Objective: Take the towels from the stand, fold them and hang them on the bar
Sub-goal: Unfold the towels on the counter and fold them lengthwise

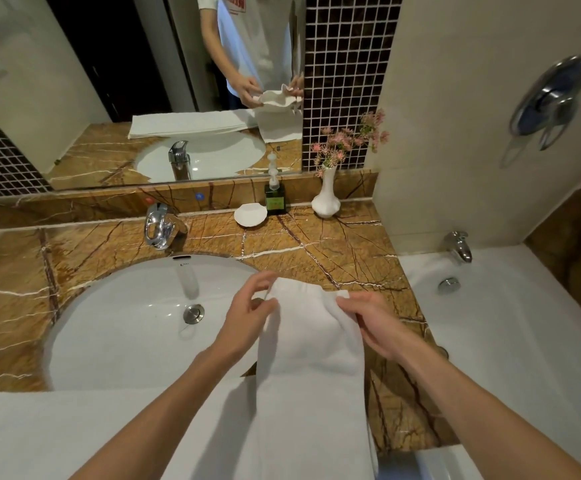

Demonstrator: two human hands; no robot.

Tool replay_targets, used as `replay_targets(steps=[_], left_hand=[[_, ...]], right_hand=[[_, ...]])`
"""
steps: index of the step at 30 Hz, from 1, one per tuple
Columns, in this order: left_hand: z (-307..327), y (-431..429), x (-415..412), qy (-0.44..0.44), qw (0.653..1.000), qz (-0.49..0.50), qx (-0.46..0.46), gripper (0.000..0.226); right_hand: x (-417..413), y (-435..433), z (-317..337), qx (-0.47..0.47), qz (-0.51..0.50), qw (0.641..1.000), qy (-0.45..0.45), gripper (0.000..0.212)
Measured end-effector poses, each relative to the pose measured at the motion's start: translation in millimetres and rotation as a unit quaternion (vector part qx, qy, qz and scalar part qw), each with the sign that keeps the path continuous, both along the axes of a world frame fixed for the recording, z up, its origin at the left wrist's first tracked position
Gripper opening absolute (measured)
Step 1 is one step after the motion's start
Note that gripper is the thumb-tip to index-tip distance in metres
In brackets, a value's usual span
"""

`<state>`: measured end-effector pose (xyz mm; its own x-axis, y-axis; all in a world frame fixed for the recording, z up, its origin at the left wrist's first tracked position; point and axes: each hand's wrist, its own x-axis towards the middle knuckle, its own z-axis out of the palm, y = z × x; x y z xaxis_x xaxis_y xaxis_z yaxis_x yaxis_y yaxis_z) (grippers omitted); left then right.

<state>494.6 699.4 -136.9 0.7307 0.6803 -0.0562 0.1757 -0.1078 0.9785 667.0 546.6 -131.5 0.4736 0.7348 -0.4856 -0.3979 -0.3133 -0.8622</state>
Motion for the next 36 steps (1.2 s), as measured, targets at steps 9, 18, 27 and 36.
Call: replay_targets(steps=[9, 18, 27, 36], left_hand=[[17.2, 13.3, 10.2, 0.060, 0.993, -0.091, 0.056, 0.014], [37.6, 10.5, 7.6, 0.003, 0.995, -0.051, -0.088, 0.019], [42.7, 0.6, 12.8, -0.005, 0.999, 0.013, -0.049, 0.013], [34.2, -2.0, 10.4, -0.022, 0.999, 0.037, -0.027, 0.017]], right_hand=[[-1.1, -7.3, 12.2, 0.027, -0.004, 0.999, -0.022, 0.022], [3.6, -14.9, 22.4, 0.059, -0.068, 0.990, -0.105, 0.037], [-0.8, -13.5, 17.9, 0.062, -0.127, 0.973, -0.183, 0.035], [1.4, -15.9, 15.8, 0.063, -0.161, 0.974, -0.147, 0.028]])
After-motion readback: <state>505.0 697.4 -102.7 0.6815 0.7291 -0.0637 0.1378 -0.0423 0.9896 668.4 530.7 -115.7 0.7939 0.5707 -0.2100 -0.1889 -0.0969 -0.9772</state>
